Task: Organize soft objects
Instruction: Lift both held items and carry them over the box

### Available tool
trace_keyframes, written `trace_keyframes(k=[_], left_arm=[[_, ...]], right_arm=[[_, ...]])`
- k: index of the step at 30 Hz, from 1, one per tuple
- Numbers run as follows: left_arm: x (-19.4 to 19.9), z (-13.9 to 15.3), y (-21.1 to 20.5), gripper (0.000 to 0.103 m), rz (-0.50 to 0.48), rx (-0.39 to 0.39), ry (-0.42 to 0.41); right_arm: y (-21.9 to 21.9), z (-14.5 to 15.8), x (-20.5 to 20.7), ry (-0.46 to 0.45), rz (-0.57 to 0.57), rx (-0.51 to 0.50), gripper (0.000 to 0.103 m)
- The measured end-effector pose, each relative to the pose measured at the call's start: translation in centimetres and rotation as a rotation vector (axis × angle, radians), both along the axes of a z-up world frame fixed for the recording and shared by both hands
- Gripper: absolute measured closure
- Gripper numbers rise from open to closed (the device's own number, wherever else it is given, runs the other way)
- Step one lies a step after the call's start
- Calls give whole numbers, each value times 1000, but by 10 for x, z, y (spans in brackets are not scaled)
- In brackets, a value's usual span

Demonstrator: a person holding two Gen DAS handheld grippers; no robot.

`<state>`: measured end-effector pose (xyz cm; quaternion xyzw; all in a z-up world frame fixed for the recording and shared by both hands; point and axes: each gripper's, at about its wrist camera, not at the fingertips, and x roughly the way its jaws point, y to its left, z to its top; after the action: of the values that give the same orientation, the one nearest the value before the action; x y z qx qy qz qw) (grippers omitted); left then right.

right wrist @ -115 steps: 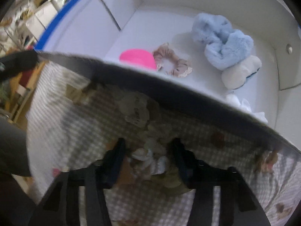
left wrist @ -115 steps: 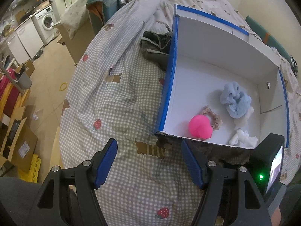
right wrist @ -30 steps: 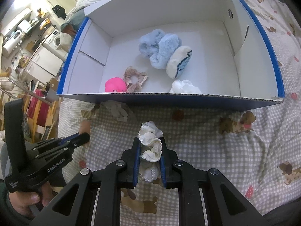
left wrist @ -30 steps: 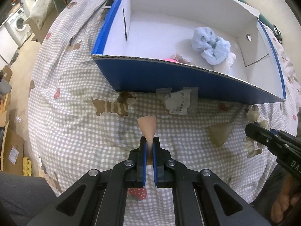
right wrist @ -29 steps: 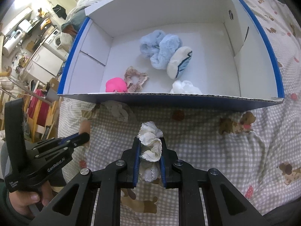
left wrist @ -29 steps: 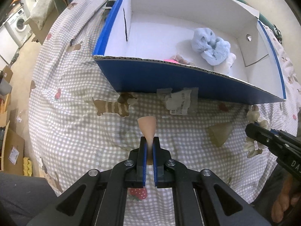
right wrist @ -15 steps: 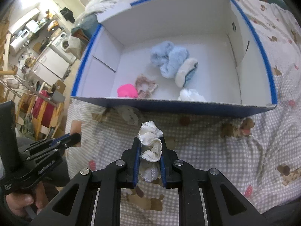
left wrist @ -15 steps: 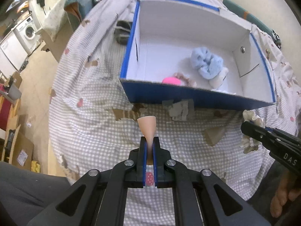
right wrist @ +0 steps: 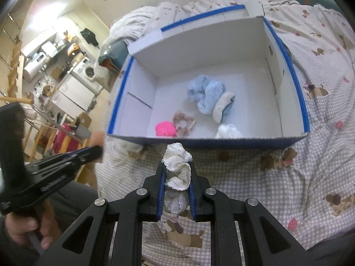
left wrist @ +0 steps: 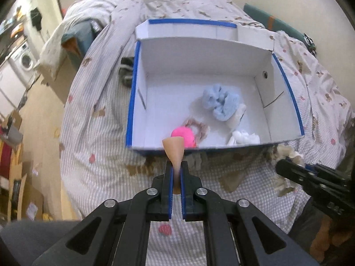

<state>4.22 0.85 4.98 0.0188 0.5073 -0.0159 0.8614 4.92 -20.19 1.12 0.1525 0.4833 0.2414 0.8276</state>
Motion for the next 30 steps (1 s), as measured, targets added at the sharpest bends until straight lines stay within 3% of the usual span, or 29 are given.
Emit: trace_keyframes(k=[6,13,20,25,30], left_arm=[[41,10,8,98,12,-33,5],[91,9,14,98,45,-14,-14],[124,-18,8,98,59,-9,-1],[127,-37,2,98,48,0,5],[133,-51,5,97,79,-5,32]], right_arm=[[-8,30,16,-59,-10,49,83],[-5,57,65,-160,-13,12,83],[-4,33,109,-138,-53,-1,83],[0,1,119,-77,-57,-30,83],[11,-10,121,-57,-20,-52,83]])
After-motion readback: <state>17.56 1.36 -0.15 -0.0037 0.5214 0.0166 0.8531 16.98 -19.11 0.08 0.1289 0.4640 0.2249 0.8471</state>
